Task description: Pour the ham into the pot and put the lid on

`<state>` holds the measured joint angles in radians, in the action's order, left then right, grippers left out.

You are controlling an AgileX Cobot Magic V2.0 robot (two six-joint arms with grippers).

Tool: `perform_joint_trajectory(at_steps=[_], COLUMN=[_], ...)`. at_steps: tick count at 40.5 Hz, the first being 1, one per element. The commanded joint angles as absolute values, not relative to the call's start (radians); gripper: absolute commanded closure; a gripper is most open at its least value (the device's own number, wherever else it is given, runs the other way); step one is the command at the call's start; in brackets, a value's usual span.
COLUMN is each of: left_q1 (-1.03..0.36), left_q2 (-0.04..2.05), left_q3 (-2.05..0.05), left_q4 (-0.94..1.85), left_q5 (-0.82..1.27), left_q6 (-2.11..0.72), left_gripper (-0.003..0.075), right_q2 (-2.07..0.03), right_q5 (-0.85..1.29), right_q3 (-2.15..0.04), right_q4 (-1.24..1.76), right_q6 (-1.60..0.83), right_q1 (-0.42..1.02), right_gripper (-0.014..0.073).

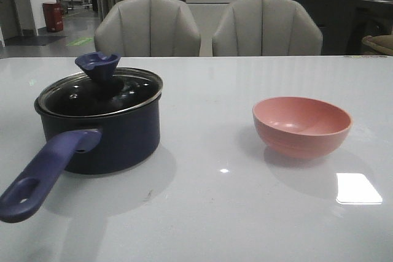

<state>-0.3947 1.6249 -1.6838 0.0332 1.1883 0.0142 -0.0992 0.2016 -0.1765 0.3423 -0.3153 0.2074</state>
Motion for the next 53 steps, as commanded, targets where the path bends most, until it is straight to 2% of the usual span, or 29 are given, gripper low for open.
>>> perform_joint_trajectory(at_steps=[1,23,27,31,34,37,39,41,53], left_q1=[-0.399,-0.399,-0.399,-0.399,-0.399,-0.399,-0.399,-0.399,-0.399], left_q2=[1.436,0.663,0.529,0.414,0.342,0.276,0.249,0.231,0.221], left_q3=[-1.595,-0.831,-0.672,-0.535,-0.468,-0.421,-0.406,-0.401,-0.396], left_q4=[0.04,0.042,0.042,0.051,0.053,0.057,0.057,0.057,0.057], left_q5=[1.075,0.518,0.398,0.308,0.261,0.221,0.202,0.202,0.216], left_q6=[0.011,0.011,0.011,0.011,0.011,0.011,0.011,0.011,0.011], left_gripper=[0.015,0.0167,0.022,0.031,0.0412,0.056,0.0619,0.0596,0.0601], right_q2=[-0.109,-0.109,-0.109,-0.109,-0.109,-0.109,-0.109,-0.109,-0.109], right_q5=[0.127,0.127,0.127,0.127,0.127,0.127,0.127,0.127,0.127], right_q3=[-0.204,-0.204,-0.204,-0.204,-0.204,-0.204,-0.204,-0.204,-0.204], right_q4=[0.35,0.35,0.35,0.35,0.35,0.35,0.35,0.35,0.35], right_q6=[-0.327,-0.327,-0.327,-0.327,-0.327,-0.327,-0.327,-0.327,-0.327], right_q1=[0.209,0.209,0.209,0.209,0.209,0.209,0.209,0.209,0.209], right_gripper=[0.0412,0.0412,0.0412,0.0412,0.0412,0.0412,0.0412,0.0412,0.0412])
